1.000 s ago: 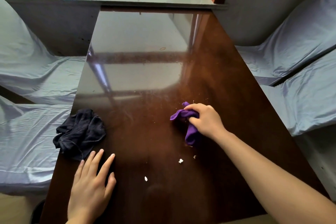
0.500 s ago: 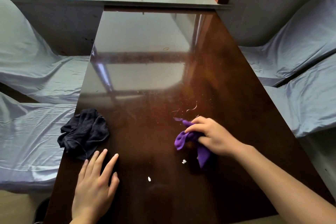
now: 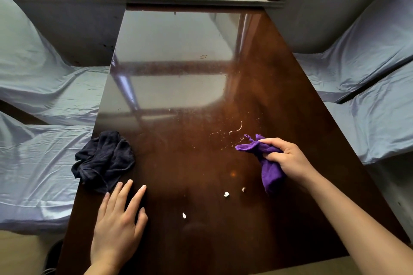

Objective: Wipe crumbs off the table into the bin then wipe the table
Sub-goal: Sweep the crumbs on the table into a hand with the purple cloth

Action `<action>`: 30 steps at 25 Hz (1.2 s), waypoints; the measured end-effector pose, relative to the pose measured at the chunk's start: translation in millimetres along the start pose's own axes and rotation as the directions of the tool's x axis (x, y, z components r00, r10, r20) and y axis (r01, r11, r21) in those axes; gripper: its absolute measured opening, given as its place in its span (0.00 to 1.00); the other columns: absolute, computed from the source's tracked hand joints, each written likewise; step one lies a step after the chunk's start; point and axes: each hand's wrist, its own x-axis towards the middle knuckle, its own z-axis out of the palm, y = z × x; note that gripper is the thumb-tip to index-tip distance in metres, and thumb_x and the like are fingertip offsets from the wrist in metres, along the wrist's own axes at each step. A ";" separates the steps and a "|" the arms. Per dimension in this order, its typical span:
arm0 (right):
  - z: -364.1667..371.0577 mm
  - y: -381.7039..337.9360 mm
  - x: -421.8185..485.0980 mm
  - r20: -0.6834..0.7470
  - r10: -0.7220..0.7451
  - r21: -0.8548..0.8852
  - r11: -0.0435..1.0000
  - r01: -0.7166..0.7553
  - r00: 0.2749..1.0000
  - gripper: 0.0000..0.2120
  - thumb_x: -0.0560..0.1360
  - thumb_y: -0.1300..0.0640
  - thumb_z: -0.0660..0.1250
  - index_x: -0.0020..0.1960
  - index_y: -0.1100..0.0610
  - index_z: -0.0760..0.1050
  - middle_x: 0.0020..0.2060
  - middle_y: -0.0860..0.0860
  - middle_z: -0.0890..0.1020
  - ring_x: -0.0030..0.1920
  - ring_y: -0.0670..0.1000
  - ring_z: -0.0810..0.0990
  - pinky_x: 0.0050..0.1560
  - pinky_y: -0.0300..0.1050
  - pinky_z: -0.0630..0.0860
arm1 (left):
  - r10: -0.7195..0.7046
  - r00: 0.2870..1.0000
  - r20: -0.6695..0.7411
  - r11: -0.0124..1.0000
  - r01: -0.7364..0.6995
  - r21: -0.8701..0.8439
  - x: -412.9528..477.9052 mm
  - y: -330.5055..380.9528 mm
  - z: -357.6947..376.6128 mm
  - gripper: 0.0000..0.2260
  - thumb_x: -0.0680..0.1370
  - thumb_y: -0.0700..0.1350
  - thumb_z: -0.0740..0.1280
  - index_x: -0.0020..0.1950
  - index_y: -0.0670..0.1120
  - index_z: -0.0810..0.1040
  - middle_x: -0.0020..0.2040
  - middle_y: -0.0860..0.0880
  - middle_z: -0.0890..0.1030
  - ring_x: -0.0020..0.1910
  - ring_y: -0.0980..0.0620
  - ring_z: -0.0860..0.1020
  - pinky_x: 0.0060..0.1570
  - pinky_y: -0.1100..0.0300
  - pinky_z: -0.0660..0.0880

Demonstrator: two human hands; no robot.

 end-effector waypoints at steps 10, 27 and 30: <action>44.8 -28.3 12.4 0.151 -0.126 -0.326 0.930 0.170 0.980 0.20 0.71 0.66 0.68 0.57 0.46 0.80 0.54 0.45 0.81 0.57 0.46 0.78 0.62 0.49 0.74 | 0.001 1.000 -0.006 1.000 -0.001 0.007 0.2 -1.8 1.5 0.24 0.74 0.53 0.57 0.69 0.49 0.76 0.72 0.42 0.73 0.73 0.42 0.68 0.72 0.42 0.62; 201.5 -94.4 99.4 0.174 -0.273 -0.565 0.759 0.323 0.946 0.17 0.75 0.57 0.63 0.62 0.46 0.77 0.57 0.50 0.79 0.56 0.58 0.76 0.58 0.51 0.73 | 0.004 1.000 0.006 1.000 -0.004 -0.022 0.9 -5.6 -2.6 0.23 0.73 0.51 0.60 0.67 0.52 0.77 0.71 0.44 0.75 0.72 0.44 0.70 0.71 0.45 0.61; 207.6 -93.7 104.3 0.121 -0.278 -0.582 0.758 0.295 0.953 0.18 0.76 0.56 0.63 0.64 0.46 0.76 0.59 0.50 0.77 0.56 0.59 0.74 0.58 0.50 0.72 | -0.008 1.000 0.016 1.000 0.008 0.015 0.7 -3.2 -3.9 0.23 0.73 0.52 0.60 0.67 0.53 0.77 0.70 0.44 0.75 0.72 0.44 0.70 0.70 0.41 0.61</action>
